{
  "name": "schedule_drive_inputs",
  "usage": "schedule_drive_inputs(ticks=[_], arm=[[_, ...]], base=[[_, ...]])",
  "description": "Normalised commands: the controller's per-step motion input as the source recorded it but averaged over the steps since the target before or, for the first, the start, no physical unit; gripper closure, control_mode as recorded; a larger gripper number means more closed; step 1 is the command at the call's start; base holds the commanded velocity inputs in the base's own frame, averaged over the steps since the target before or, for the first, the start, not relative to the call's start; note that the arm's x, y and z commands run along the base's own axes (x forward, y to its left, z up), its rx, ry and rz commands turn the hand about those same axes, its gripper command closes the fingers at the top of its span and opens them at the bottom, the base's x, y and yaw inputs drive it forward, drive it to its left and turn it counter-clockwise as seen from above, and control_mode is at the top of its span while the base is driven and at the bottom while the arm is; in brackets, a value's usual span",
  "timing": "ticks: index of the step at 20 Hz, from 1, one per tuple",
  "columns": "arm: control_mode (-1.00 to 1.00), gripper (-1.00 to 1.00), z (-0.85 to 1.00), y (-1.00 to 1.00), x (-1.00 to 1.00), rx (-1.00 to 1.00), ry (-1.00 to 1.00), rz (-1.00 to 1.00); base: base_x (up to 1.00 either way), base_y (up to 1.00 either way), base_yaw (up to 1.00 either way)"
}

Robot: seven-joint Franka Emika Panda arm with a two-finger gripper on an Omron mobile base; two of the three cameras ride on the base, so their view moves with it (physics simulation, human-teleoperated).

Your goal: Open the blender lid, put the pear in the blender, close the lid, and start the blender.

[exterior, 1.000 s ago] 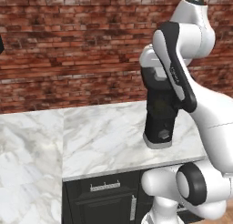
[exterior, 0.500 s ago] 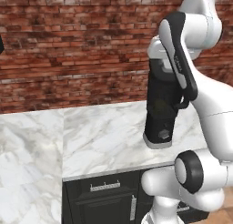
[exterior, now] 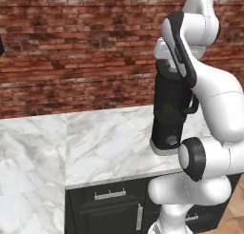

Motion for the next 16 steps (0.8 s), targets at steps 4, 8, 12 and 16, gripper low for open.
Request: schedule_drive_inputs(ticks=[4,8,12,16], arm=[[-1.0,1.0,0.01,-0.17,0.46,0.0,0.04,0.0],[-1.0,1.0,0.0,-0.3,0.31,0.0,0.04,0.01],[-1.0,1.0,0.0,-0.16,0.34,0.0,0.08,0.0],[-1.0,1.0,0.0,-0.12,0.38,0.0,0.08,0.0]], base=[[0.0,0.0,0.0],[0.0,0.0,0.0],[0.0,0.0,0.0],[0.0,0.0,0.0]])
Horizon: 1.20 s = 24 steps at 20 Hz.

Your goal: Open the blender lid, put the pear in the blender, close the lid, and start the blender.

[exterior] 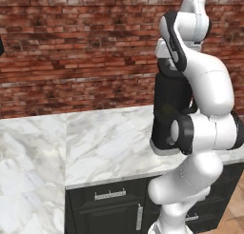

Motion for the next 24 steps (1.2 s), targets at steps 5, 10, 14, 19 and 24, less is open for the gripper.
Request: schedule_drive_inputs(ticks=[5,10,14,19,24], arm=[[-1.0,1.0,0.0,-0.03,0.35,0.0,0.11,0.01],[-1.0,1.0,-0.1,0.0,0.03,-0.01,0.06,0.01],[-1.0,1.0,-0.03,0.0,-0.12,0.0,0.0,0.0],[-1.0,1.0,-0.04,0.01,-0.35,-0.01,0.0,0.0],[-1.0,1.0,-0.04,0.04,-0.31,-0.01,0.0,0.01]], base=[[0.0,0.0,0.0],[0.0,0.0,0.0],[0.0,0.0,0.0],[0.0,0.0,0.0],[0.0,0.0,0.0]])
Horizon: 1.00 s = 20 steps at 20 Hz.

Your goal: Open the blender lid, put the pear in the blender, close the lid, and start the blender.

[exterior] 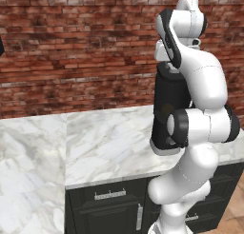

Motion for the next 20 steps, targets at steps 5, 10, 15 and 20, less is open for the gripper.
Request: schedule_drive_inputs(ticks=[5,10,15,20], arm=[[-1.0,1.0,0.0,0.0,-0.43,0.0,0.0,0.01],[-1.0,1.0,-0.1,0.0,-0.41,-0.02,0.03,0.03],[-1.0,1.0,-0.18,0.01,-0.23,-0.01,0.04,0.03],[-1.0,1.0,-0.29,0.0,-0.42,0.0,0.0,0.01]], base=[[0.0,0.0,0.0],[0.0,0.0,0.0],[0.0,0.0,0.0],[0.0,0.0,0.0]])
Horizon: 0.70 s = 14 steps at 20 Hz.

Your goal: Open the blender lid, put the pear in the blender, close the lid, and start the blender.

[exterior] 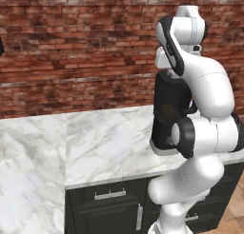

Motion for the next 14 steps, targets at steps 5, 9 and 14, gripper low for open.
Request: schedule_drive_inputs(ticks=[5,9,14], arm=[[-1.0,-1.0,-0.4,0.0,-0.52,0.0,0.0,0.0],[-1.0,-1.0,-0.14,0.0,-0.23,0.0,0.0,0.0],[-1.0,-1.0,0.0,0.0,-0.03,0.0,0.0,0.0]], base=[[0.0,0.0,0.0],[0.0,0.0,0.0],[0.0,0.0,0.0]])
